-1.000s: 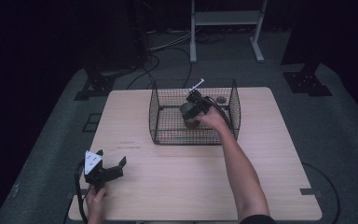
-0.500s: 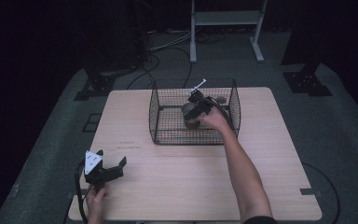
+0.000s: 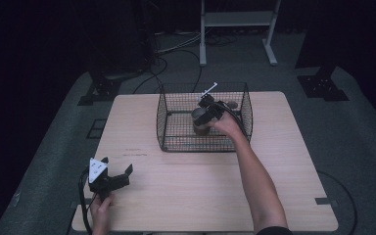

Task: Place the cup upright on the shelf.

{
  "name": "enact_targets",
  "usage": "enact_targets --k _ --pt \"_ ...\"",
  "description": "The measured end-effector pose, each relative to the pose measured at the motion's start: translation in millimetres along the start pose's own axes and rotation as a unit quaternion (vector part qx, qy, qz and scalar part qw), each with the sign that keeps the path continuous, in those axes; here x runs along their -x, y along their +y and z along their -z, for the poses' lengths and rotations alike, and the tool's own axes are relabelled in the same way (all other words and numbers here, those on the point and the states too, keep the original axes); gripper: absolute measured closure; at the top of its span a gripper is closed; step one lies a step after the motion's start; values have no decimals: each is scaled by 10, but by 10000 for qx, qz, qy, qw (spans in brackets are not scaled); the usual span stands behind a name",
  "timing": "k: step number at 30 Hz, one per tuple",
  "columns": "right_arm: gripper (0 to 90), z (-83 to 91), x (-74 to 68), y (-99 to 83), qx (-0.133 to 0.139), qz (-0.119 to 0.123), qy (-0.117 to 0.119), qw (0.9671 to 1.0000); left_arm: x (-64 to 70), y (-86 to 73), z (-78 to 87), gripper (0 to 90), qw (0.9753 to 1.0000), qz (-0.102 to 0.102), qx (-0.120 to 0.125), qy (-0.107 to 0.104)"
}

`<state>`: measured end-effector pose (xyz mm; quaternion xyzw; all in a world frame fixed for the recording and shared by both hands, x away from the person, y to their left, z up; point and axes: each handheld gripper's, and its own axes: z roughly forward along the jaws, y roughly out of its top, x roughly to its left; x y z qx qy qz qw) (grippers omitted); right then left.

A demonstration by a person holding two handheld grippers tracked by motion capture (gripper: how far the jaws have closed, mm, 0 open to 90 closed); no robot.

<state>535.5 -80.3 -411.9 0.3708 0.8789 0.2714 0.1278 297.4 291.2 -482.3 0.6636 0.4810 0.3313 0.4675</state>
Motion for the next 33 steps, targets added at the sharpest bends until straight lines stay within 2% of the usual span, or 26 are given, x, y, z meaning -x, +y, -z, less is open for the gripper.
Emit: enact_targets --k 6,12,22,23,30,33 --pt "111 45 -15 17 48 45 19 10000 1 1 -8 0 10000 14 8 10" --pt "117 189 -20 68 385 -16 64 9992 3 2 -8 0 10000 10 6 12" --pt "121 376 14 47 614 -32 72 9981 6 2 -12 0 10000 -4 15 7" --pt "126 434 6 46 712 -29 118 9974 7 2 -9 0 10000 -12 -7 7" --pt "130 575 -85 49 800 83 59 9967 14 1 -1 0 10000 -49 -18 -10" --pt "130 636 -104 34 886 73 107 9960 14 0 -3 0 10000 -41 -15 -10"
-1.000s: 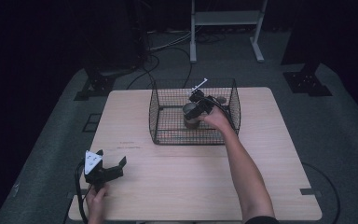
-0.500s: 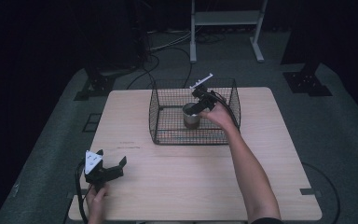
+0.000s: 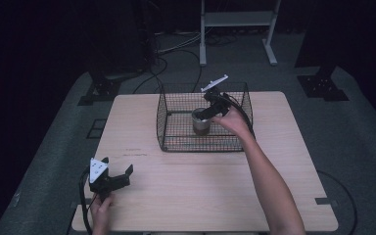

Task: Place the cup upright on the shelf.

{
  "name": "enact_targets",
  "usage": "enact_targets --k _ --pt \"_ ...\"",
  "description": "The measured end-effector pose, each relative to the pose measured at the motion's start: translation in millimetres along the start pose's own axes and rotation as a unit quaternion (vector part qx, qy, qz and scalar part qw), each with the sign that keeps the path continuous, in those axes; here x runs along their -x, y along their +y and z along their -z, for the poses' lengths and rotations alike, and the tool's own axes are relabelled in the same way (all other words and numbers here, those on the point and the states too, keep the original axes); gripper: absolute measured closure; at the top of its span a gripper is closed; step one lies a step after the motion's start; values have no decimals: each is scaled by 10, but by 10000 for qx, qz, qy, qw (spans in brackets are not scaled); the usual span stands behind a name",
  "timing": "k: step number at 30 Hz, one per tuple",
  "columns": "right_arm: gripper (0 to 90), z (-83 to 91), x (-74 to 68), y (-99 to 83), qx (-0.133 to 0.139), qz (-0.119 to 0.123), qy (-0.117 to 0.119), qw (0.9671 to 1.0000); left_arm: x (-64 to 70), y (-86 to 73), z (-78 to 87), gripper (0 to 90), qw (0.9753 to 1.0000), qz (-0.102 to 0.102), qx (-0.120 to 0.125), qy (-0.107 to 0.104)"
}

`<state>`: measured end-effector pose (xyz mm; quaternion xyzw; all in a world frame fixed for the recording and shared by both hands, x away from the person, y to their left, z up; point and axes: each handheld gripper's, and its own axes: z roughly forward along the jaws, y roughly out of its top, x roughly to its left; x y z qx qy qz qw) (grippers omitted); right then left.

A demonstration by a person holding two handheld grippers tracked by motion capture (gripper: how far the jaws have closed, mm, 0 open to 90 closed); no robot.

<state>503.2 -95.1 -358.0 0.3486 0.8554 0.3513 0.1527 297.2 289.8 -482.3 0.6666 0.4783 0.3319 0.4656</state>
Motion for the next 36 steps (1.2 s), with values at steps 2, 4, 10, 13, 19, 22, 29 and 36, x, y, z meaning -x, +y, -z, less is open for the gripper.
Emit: enact_targets --k 2,4,10,13,19,22,29,36 --pt "130 47 -2 -17 50 -31 84 9999 0 1 1 0 10000 -19 -15 2" --pt "130 86 6 -34 108 -70 161 9998 0 1 1 0 10000 -34 -17 0" --pt "130 197 33 -112 154 -190 252 9994 3 0 -4 0 10000 -41 -16 13" --pt "130 243 25 -155 161 -171 230 9995 4 -1 -7 0 10000 -43 0 14" --pt "131 395 -8 -238 314 -157 313 9989 6 -1 -9 0 10000 -37 -1 18" --pt "131 446 -24 -264 358 -165 348 9986 9 -1 -9 0 10000 -38 -6 23" --pt "133 600 -80 -380 505 -98 425 9978 11 0 -8 0 10000 -55 -26 24" --pt "134 695 -123 -493 473 10 423 9980 10 0 -8 0 10000 -65 -30 29"
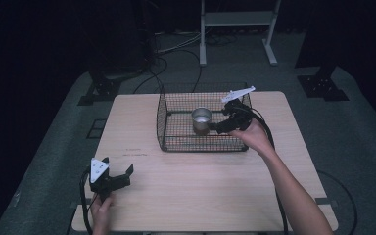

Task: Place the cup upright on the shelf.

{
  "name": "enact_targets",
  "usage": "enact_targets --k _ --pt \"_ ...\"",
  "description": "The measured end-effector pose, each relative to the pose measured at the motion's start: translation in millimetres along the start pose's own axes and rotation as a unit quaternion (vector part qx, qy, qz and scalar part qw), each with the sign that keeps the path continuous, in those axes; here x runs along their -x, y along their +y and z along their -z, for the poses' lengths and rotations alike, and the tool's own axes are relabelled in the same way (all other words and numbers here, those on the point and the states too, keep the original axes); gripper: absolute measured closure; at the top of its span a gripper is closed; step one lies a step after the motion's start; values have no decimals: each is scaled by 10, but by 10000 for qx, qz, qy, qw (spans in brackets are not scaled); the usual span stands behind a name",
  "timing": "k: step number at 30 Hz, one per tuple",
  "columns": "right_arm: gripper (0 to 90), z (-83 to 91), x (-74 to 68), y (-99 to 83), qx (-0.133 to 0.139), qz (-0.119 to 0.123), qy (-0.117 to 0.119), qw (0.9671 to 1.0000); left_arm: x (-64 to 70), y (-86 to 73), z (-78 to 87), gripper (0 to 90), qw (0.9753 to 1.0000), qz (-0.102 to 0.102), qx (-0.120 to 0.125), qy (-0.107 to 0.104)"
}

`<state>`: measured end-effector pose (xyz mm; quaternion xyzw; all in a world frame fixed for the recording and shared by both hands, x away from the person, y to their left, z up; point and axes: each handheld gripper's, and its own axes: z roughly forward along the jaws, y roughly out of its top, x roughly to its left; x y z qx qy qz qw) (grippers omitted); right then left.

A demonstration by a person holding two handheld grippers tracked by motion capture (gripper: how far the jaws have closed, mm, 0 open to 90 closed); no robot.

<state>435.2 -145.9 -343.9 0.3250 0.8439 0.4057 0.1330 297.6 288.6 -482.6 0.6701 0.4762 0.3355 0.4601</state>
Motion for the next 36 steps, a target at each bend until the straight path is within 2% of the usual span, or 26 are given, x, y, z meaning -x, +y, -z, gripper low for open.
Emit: enact_targets --k 10,17,24,28,36 --pt "135 206 -86 -170 93 91 6 9999 5 -1 -3 0 10000 -29 5 8" --pt "135 250 -112 -306 99 70 95 9999 8 -1 -6 0 10000 -16 14 16" --pt "135 322 -197 -451 158 86 201 9996 13 -1 -5 0 10000 -40 -16 19" --pt "135 360 -222 -506 165 98 196 9996 17 -1 -7 0 10000 -31 -5 25" --pt "135 412 -203 -701 97 15 205 9997 16 1 -3 0 10000 -58 -40 27"
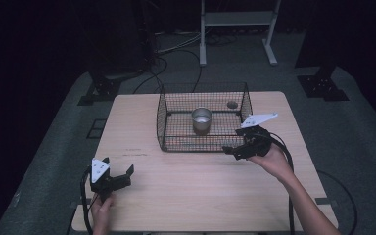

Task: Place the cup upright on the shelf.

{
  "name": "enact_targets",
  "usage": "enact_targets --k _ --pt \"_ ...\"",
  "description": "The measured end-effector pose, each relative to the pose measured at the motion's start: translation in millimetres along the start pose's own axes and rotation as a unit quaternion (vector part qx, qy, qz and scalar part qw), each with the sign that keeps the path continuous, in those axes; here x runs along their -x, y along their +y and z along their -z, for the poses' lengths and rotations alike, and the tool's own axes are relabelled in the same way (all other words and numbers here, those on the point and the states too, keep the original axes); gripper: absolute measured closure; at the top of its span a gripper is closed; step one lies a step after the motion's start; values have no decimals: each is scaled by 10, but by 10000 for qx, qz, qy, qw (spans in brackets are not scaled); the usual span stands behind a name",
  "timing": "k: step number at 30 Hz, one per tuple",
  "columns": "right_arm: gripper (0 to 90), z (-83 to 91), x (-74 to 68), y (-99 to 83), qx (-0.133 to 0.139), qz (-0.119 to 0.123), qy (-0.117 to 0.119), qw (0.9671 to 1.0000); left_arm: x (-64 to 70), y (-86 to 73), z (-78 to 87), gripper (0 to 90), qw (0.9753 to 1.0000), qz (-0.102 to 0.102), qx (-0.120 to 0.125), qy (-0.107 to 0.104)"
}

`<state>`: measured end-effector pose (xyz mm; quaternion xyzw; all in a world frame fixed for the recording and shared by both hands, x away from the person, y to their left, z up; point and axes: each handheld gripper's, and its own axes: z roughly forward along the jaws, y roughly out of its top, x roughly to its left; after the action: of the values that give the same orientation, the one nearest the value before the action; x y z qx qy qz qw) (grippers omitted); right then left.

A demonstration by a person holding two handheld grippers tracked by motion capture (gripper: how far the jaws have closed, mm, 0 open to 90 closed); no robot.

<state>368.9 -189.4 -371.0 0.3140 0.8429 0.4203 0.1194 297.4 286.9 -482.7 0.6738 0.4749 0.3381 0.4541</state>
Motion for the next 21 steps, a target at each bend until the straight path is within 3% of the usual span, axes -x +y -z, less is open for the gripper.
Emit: enact_targets --k 21 --pt "135 148 -5 -422 45 -183 -91 9998 12 -1 -4 0 10000 -9 -4 22"
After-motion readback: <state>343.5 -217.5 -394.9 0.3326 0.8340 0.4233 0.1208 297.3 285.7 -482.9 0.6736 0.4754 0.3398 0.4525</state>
